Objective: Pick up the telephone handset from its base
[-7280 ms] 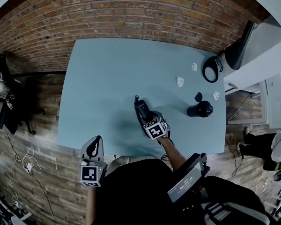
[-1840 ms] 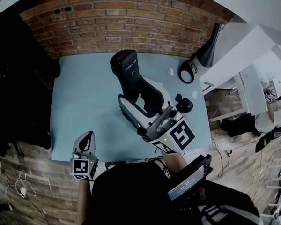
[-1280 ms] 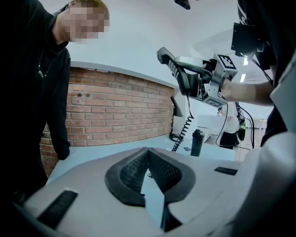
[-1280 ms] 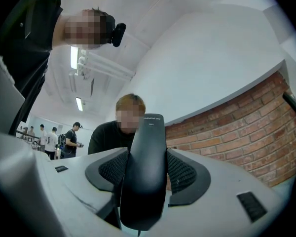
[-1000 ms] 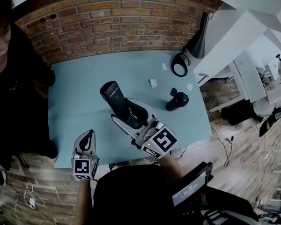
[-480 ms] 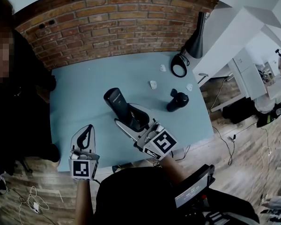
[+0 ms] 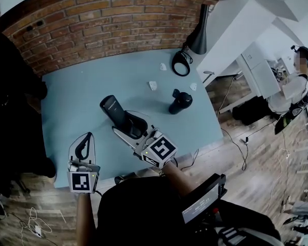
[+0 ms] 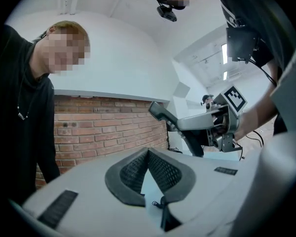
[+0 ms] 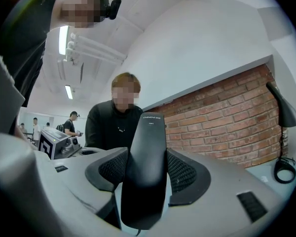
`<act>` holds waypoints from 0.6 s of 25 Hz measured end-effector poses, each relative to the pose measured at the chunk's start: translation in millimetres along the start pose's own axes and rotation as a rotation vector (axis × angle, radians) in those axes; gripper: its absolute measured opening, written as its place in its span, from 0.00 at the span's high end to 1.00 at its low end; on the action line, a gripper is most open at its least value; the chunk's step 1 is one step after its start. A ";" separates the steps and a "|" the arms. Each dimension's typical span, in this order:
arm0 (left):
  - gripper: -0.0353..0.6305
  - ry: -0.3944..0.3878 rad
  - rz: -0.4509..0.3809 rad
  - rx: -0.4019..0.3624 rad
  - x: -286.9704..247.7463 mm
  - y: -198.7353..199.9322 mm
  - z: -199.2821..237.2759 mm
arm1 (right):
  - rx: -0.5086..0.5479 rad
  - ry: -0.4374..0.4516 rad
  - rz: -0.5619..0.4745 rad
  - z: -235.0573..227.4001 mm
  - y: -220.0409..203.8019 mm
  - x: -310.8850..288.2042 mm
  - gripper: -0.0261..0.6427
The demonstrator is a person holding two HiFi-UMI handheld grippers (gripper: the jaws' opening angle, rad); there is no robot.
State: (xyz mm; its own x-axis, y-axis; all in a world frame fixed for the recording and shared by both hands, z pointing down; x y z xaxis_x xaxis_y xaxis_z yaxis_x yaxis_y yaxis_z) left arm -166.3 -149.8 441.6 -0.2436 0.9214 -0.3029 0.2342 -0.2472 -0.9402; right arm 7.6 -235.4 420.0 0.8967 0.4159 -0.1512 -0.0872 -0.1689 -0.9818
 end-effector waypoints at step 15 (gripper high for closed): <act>0.93 -0.038 0.051 0.071 -9.0 -38.3 -12.3 | -0.037 -0.027 0.113 0.1 -44.8 3.3 0.60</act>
State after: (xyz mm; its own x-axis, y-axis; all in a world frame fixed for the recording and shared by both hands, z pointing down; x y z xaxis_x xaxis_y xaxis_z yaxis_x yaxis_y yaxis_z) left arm -161.5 -145.0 482.3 -0.2687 0.8955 -0.3547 0.1803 -0.3149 -0.9318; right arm 14.4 -226.3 463.5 0.8700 0.4165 -0.2639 -0.1700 -0.2490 -0.9535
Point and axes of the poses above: the fingertips, and each gripper's own axes: x backward along the fingers, z to its left, y out of its top, the point moved 7 cm from there along x, backward along the fingers, and after that the axes turned 12 degrees about z, right-handed, at the moved point
